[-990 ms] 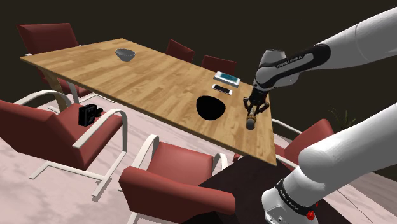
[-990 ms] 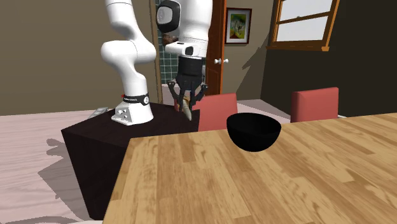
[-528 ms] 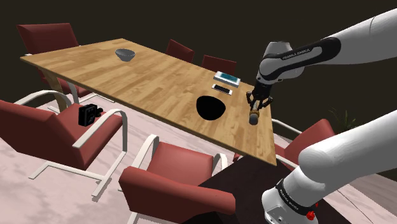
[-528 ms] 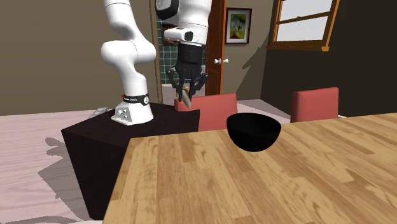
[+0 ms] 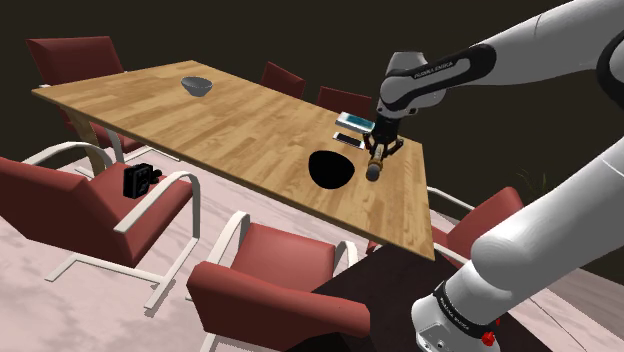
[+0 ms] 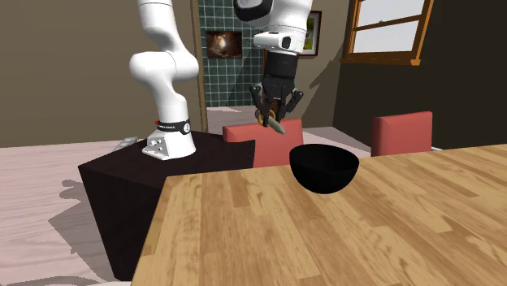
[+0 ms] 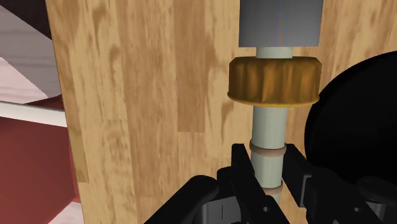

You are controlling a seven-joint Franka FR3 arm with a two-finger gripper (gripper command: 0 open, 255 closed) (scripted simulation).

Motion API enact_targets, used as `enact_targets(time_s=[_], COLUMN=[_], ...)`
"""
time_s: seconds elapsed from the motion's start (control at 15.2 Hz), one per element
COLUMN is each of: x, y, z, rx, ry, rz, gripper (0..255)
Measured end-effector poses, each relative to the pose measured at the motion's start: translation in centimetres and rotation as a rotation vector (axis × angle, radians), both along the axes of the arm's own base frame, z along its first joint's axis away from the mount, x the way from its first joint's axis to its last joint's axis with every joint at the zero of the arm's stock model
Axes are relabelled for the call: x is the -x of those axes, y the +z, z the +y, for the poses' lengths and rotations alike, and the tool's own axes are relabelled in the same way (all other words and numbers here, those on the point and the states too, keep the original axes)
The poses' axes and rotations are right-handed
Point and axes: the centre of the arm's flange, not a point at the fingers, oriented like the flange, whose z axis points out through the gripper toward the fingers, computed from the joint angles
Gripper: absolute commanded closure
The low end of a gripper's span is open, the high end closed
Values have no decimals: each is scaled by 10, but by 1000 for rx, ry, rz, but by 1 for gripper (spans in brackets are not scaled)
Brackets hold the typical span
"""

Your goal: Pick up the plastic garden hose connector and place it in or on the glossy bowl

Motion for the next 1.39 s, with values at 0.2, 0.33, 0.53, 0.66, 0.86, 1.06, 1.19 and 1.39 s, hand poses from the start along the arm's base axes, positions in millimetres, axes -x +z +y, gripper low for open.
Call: enact_targets(time_s=[0.2, 0.33, 0.53, 0.66, 0.86, 1.06, 1.19, 1.39], x=[-37, -60, -97, -122, -134, -135, -137, -137], y=[2, 1, 3, 1, -8, -23, -33, -50], z=[13, 24, 40, 50, 55, 57, 56, 56], rx=[0, 0, 0, -1, -1, -1, -1, -1], ry=[0, 0, 0, 0, 0, -1, 0, -1], rz=[0, -1, 0, 0, 0, 0, 0, 0], gripper=[255, 255, 255, 255, 255, 255, 255, 255])
